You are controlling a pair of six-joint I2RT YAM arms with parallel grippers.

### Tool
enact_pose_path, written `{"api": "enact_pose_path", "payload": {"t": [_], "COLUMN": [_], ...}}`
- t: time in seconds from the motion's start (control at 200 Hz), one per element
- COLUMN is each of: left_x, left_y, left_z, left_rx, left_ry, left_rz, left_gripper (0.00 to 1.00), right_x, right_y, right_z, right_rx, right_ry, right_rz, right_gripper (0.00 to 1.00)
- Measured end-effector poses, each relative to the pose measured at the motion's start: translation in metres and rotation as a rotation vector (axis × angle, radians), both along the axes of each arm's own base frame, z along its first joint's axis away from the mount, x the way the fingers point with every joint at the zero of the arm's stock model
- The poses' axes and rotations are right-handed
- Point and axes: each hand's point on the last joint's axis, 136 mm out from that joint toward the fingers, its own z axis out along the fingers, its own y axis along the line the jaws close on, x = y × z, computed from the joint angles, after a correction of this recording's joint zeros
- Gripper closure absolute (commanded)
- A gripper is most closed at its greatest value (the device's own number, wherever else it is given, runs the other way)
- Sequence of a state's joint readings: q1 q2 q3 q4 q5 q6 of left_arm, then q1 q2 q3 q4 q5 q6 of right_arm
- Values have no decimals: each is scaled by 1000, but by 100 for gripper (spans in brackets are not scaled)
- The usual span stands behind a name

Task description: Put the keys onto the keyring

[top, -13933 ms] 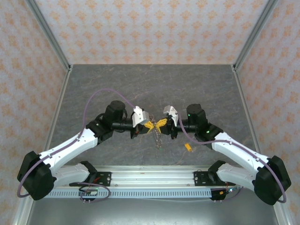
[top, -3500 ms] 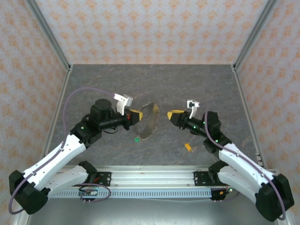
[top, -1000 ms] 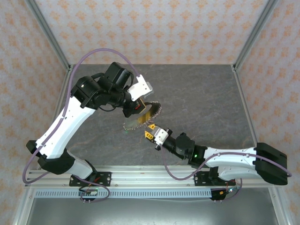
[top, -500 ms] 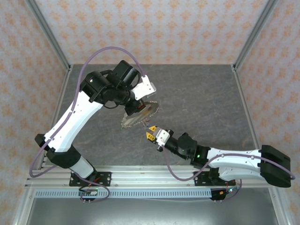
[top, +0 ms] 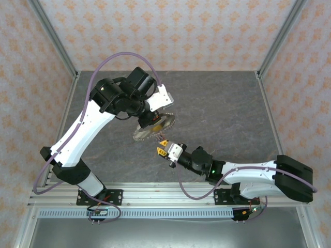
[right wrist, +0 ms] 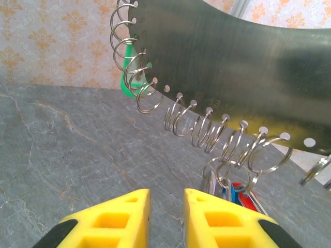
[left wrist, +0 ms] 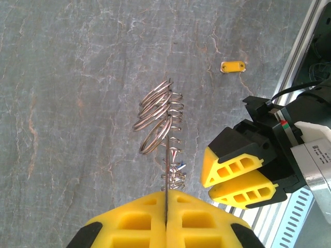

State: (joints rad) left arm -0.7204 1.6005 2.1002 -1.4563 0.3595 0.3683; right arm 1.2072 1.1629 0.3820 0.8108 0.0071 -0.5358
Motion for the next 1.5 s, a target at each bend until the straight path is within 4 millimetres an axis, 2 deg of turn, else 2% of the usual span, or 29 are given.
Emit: {"api": "enact_pose_path", "payload": {"t": [0.45,0.911,1.156,1.366,1.501], "left_x": [0,-1,-1,-2,-3], "left_y": [0,0,0,0,0], "left_z": [0,-1,-1,0,1], "left_rx": [-1,0,0,-1,-4], "left_ry": [0,4,5,3,1], "left_rz": [0,0,1,-3,-5], "left_gripper": [100,100,100,100,100], "right_x": [2,9,17,21,23], "right_y": [6,14,10,16,18], "right_z": [27,18,19,27,26], "right_rx": [66,33,32,43,36], "right_ry": [-40,-41,-49,-58,-59], "right_rz": [0,-19,-52,-57,-65], "right_gripper": [76,75,78,80,80]}}
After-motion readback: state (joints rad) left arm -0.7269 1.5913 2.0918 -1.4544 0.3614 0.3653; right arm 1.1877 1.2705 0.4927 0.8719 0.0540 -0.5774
